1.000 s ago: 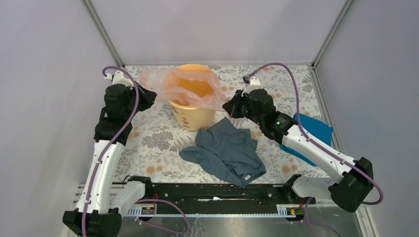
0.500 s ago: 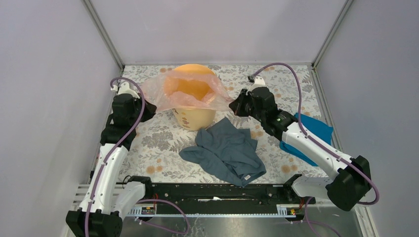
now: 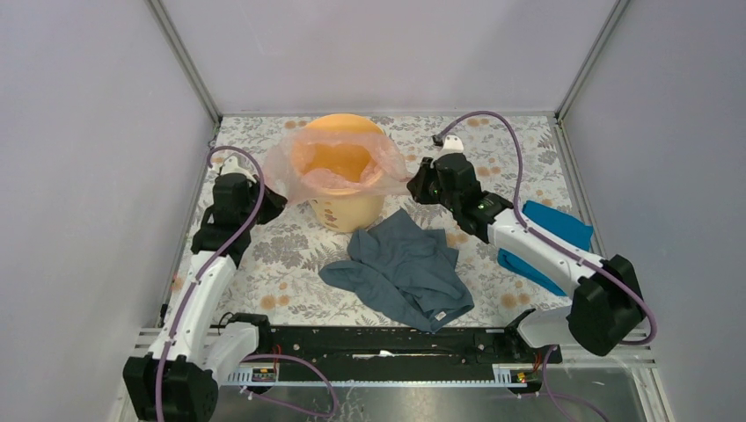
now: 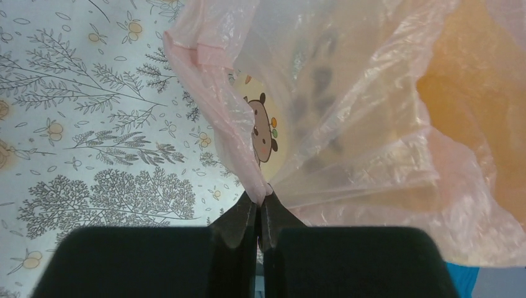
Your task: Put the trash bags into the trash bin
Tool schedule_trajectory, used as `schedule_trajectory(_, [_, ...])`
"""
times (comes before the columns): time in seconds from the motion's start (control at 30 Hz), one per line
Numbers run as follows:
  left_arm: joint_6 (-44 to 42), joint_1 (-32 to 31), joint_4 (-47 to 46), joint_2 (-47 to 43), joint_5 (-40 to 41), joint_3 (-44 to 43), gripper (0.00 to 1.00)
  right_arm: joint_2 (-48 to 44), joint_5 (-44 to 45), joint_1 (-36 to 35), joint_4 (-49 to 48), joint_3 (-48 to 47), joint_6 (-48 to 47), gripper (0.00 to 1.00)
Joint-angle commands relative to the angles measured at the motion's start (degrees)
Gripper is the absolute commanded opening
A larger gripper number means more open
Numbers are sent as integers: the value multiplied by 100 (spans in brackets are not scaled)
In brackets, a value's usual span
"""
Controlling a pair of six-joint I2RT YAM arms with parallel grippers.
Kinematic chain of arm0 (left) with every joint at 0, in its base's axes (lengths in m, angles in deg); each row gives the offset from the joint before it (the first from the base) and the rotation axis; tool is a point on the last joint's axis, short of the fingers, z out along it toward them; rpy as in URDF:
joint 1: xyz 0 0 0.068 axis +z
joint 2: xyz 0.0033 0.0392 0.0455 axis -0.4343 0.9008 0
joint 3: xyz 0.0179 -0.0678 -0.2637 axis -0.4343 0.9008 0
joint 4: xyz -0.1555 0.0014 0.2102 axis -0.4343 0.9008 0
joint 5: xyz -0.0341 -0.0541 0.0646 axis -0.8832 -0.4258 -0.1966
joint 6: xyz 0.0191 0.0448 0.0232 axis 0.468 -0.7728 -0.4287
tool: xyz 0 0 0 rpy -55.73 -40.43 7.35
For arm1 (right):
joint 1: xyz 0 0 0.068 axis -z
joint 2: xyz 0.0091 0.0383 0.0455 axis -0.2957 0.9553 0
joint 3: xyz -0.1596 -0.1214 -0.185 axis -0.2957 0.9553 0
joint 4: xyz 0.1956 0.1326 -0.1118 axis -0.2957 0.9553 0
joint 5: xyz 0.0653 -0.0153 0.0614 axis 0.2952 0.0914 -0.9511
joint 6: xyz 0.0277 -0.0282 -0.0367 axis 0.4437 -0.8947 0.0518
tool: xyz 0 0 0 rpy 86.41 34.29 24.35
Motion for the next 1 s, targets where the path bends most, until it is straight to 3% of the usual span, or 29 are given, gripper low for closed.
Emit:
schedule_trajectory(0.0, [237,41,-776,320,-30,-1,9,394,139,98,-468,-238,-709,20])
schedule_trajectory(0.13, [171,41,-542,522,-166,-326,21,357,-542,92,-225,-381,-1252,34])
schedule_trajectory(0.3, [-43,41,-64,-192,112,-335,57,-196,-898,98,568,-303,-1567,64])
schedule_trajectory(0.4, [-173,48,371,-466,158,-454,68,-483,-932,97,1147,-444,-1728,79])
schedule_trajectory(0.53, [-431,56,1022,-624,361,-889,82,-697,-1021,89,1755,-895,-1998,89])
schedule_trajectory(0.77, [-949,164,1214,-210,1337,-2143,98,-149,-1125,-149,2147,-2100,-2569,93])
schedule_trajectory(0.83, [-985,244,1060,153,1186,-2411,99,200,-877,-372,2332,-2596,-2771,94])
schedule_trajectory(0.97, [-846,700,945,877,84,-2759,99,972,172,-781,2769,-3622,-3234,94])
